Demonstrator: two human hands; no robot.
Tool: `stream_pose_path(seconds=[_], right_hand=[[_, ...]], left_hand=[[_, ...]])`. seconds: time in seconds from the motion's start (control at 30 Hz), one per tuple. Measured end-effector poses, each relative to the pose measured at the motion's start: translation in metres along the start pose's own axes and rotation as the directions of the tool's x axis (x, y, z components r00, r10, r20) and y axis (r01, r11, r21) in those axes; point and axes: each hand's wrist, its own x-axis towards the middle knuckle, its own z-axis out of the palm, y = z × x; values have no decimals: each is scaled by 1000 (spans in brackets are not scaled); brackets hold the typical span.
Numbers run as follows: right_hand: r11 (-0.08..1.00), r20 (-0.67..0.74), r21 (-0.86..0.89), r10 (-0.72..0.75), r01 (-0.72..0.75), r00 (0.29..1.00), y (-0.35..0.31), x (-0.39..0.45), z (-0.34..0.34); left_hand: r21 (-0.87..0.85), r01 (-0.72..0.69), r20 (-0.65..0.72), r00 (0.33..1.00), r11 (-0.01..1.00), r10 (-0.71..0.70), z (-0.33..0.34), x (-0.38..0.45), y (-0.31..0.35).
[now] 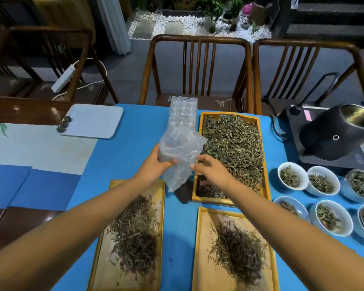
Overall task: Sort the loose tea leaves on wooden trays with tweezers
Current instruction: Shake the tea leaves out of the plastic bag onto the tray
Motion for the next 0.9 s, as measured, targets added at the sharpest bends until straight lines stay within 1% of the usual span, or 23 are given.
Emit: stream_pose_path(seconds=[0.17,0.3,0.4,0.63,0.73,0.9], right_hand=[[971,-6,219,97,-94,995,-4,29,28],[941,-1,318,124,-117,992,3,37,42],[910,-1,391,148,-136,989,8,40,47],[872,47,453,183,-184,982,18,42,54],[858,55,479,182,-186,982,19,43,56],[839,62,512,180,-186,982,18,44,55]], left_hand=[[239,-86,-29,995,967,96,-21,22,-6],[389,-135,-18,988,911,154,-29,30,-17],[458,-163,26,985,874,170,-30,33,-25],[527,-208,86,978,824,191,-31,32,-33],[558,-206,70,977,804,202,-32,35,-33],[561,-224,43,969,797,242,-29,37,-29]])
